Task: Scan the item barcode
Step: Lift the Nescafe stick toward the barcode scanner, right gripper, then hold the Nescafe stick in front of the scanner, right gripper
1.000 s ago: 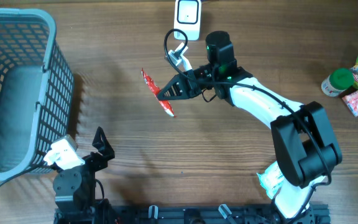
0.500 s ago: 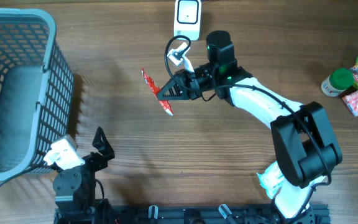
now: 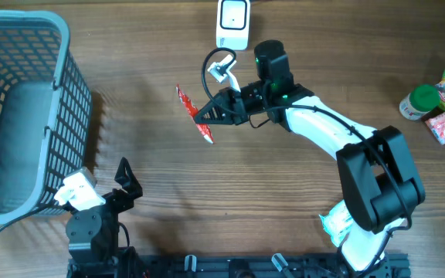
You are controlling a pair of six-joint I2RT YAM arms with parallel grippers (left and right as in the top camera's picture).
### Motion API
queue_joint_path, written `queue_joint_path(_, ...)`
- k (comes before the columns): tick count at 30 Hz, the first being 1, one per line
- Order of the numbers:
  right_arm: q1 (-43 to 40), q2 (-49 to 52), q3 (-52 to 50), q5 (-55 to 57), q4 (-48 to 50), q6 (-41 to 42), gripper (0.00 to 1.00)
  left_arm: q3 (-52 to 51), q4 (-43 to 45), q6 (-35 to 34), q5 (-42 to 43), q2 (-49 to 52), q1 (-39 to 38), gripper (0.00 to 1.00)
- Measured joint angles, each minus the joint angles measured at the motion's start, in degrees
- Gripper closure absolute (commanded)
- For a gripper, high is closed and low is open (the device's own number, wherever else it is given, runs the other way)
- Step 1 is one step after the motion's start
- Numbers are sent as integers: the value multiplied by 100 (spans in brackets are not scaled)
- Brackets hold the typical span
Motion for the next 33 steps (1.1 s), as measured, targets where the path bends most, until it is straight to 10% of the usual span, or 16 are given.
queue_joint_path(19, -109, 28, 1504, 5263, -3536, 116, 96, 0, 0, 0, 0, 2, 0, 0)
queue_joint_path(33, -109, 555, 2632, 8491, -3724, 184, 95, 0, 2, 0, 0, 2, 0, 0)
